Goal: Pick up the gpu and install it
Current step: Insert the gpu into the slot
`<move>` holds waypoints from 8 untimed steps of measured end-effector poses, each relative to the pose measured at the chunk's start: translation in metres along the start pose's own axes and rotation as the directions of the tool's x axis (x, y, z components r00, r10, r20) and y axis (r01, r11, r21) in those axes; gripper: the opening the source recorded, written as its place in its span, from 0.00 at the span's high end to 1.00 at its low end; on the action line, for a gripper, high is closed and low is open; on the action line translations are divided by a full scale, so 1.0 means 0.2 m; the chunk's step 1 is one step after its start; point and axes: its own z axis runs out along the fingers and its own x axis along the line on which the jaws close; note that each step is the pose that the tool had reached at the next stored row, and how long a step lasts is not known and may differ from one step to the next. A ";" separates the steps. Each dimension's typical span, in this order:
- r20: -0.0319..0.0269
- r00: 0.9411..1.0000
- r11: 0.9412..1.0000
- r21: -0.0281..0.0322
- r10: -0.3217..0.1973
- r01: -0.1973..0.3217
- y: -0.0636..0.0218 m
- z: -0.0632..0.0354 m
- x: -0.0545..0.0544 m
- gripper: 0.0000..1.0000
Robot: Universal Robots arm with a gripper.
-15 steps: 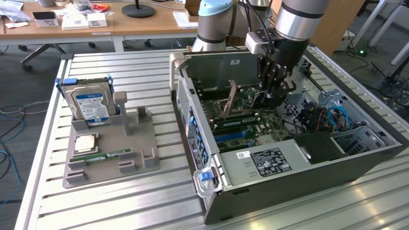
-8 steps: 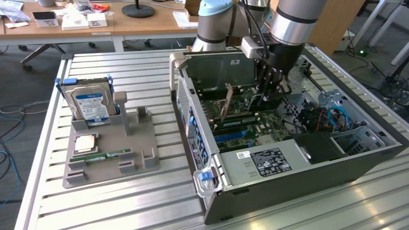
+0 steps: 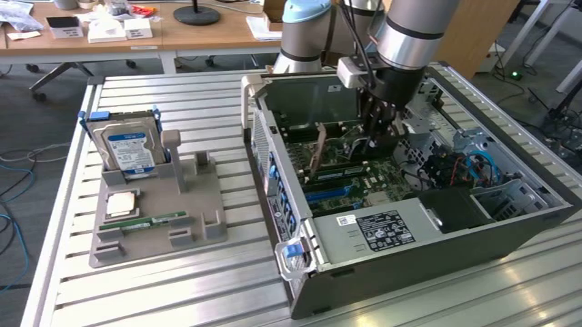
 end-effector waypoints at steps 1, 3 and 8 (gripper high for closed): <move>0.000 1.000 1.000 0.001 0.000 0.000 0.004 0.004 0.00 0.74; 0.000 1.000 1.000 0.002 0.000 0.000 0.013 0.011 0.00 0.74; 0.000 1.000 1.000 0.003 0.000 0.000 0.024 0.020 0.01 0.74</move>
